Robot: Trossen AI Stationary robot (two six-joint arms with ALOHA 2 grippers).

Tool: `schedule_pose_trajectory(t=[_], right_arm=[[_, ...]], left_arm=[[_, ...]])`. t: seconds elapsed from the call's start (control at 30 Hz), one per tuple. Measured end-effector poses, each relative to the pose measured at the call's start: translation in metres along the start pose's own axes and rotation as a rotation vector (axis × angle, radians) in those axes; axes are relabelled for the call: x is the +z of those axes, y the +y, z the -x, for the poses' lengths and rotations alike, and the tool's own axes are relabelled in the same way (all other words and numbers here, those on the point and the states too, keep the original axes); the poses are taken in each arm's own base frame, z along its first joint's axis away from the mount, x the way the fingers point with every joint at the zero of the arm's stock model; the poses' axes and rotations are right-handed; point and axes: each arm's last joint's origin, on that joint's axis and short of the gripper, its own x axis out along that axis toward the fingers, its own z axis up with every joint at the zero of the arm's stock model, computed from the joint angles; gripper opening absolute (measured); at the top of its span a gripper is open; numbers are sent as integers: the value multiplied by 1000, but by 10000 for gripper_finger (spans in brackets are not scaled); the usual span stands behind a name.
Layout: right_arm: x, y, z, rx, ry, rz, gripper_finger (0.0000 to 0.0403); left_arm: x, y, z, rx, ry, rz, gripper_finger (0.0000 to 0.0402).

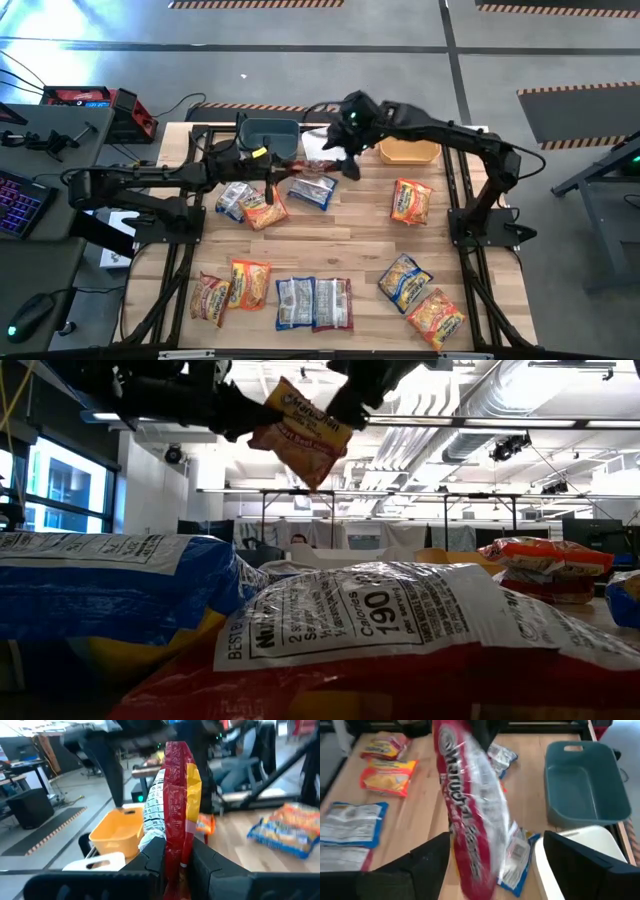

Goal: Sort Maruchan noodles
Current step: Put the top middle red noodle pack into the white bin

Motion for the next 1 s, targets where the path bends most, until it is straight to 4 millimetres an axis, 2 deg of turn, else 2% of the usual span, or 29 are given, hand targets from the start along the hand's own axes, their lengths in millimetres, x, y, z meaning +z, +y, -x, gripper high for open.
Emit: schedule_pose_trajectory(t=[0.17, 0.4, 0.53, 0.7, 0.83, 0.9, 1.0], right_arm=[[9, 6, -13, -139, -19, 20, 300], [8, 1, -18, -44, -54, -21, 284], [7, -1, -21, -35, -50, -34, 233], [5, -4, -21, 1, -56, -49, 129], [6, -9, -19, -9, -75, -55, 56], [6, -12, -17, -18, -84, -67, 37], [4, -20, -14, -36, -94, -105, 32]], left_arm=[[3, 4, 1, -2, -41, 39, 39], [4, 8, 2, -4, -57, 55, 39], [4, 8, 2, -1, -59, 55, 39], [4, 9, 2, 4, -59, 62, 40], [4, 11, 2, 18, -52, 63, 55], [3, 13, 3, 26, -46, 65, 69], [0, 17, 4, 59, -15, 73, 96]])
